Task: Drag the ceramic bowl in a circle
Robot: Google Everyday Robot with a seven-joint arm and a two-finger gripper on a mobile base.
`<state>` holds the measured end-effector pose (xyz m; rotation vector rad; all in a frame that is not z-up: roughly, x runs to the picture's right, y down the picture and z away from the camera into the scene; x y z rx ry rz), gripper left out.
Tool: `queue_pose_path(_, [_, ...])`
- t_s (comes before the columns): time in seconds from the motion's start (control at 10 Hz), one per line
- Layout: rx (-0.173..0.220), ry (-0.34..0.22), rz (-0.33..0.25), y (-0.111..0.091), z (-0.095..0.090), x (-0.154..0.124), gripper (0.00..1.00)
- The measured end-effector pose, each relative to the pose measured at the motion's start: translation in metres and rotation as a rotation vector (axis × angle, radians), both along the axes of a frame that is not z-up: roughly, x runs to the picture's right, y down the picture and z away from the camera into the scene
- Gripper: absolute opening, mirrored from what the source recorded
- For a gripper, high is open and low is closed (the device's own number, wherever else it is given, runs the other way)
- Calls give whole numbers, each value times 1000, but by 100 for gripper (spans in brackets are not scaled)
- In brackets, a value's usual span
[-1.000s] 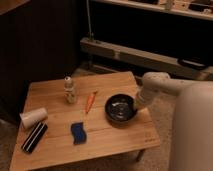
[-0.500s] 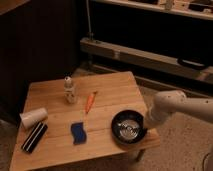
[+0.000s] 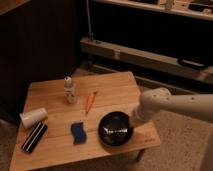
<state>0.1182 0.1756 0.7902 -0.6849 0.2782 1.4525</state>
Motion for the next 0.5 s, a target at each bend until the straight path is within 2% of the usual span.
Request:
queue_pose_path(0.1, [9, -43, -28, -15, 11, -29, 19])
queue_pose_path(0.3, [19, -99, -61, -38, 32, -67, 19])
queue_pose_path(0.5, [25, -129, -75, -59, 55, -88, 19])
